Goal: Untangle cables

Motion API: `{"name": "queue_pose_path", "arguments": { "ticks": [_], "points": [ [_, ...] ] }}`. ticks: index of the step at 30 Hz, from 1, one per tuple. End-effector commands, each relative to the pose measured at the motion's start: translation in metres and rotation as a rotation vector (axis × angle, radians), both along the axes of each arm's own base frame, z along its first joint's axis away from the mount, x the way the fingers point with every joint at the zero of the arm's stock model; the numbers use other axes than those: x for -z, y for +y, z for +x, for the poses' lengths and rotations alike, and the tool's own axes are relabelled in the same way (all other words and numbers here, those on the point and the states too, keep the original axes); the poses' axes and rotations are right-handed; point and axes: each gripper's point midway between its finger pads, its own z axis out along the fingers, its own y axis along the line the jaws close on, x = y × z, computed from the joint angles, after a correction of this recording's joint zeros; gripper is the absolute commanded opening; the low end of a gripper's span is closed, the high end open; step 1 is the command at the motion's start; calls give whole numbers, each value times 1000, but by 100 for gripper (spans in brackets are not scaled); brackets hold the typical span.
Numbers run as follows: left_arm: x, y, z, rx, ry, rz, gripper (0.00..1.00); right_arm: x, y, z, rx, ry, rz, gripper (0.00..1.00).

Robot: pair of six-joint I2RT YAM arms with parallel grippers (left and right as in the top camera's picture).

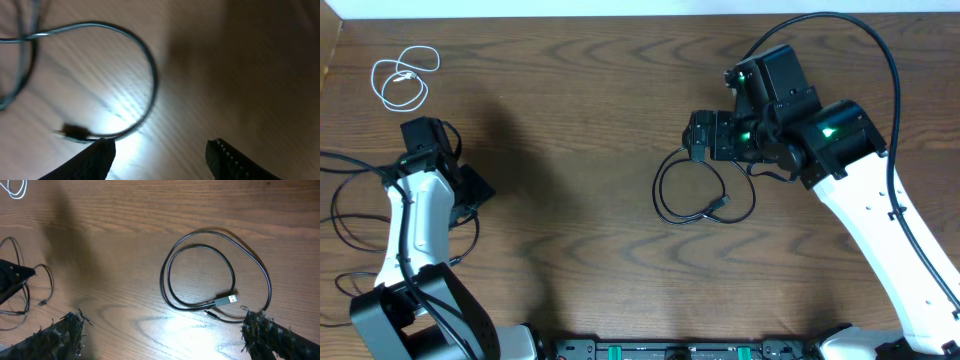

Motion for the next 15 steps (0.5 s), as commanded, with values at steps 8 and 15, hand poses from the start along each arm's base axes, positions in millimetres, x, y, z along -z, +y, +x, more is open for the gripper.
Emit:
{"name": "queue_pose_path", "arguments": {
  "ticks": [8,15],
  "points": [
    [2,-120,36,462,-107,-276,67,7,-6,5,33,-9,-53,99],
    [1,-199,34,703,-96,-286,68,24,-5,10,54,18,-58,99]
  ]
}}
